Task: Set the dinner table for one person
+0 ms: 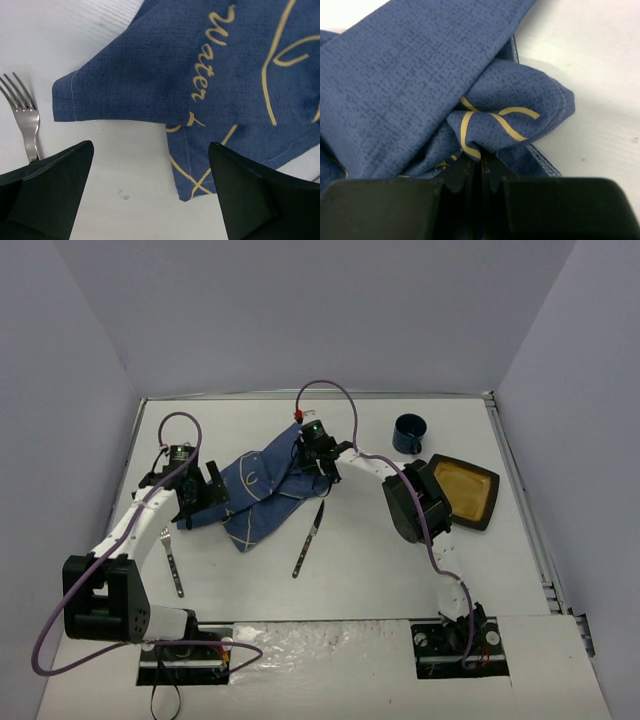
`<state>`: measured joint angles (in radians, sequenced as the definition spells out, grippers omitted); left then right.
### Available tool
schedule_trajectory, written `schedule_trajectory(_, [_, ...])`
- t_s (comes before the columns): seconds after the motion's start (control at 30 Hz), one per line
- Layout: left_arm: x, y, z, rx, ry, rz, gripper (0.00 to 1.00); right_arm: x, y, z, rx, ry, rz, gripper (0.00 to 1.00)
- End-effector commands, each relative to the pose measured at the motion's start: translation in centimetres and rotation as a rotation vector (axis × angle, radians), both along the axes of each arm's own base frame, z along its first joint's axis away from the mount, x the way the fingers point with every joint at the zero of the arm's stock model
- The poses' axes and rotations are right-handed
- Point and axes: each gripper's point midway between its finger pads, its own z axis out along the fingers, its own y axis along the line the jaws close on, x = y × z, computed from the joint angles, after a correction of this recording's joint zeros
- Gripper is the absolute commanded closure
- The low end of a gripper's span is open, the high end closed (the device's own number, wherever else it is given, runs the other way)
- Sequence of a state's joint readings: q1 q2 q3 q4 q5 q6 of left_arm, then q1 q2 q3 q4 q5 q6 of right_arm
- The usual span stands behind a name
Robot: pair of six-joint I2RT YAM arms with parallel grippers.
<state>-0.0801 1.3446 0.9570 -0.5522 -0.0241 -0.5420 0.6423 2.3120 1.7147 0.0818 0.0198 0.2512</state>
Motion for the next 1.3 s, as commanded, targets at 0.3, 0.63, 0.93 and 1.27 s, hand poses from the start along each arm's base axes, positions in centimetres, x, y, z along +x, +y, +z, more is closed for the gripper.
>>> schedule_trajectory(0.3, [0.8, 4.1, 0.7, -0.129, -0.246, 0.439, 0.09, -2.1, 2.1, 4.3, 0.185, -0.025, 0.133, 1.00])
schedule_trajectory(0.63, [0.7, 6.3, -2.1, -0.182, -0.380, 0.574, 0.03, -3.0, 1.9, 4.4, 0.207, -0.022, 0.176, 1.00])
schedule_trajectory(0.93, [1.8, 9.5, -3.4, -0.225, -0.447, 0.689, 0.03, -3.0, 0.9, 3.9, 0.214, -0.013, 0.169, 1.00])
schedule_trajectory(1.27, [2.9, 9.7, -5.4, -0.276, -0.456, 0.718, 0.08, -3.1, -0.1, 3.9, 0.221, -0.008, 0.157, 1.00])
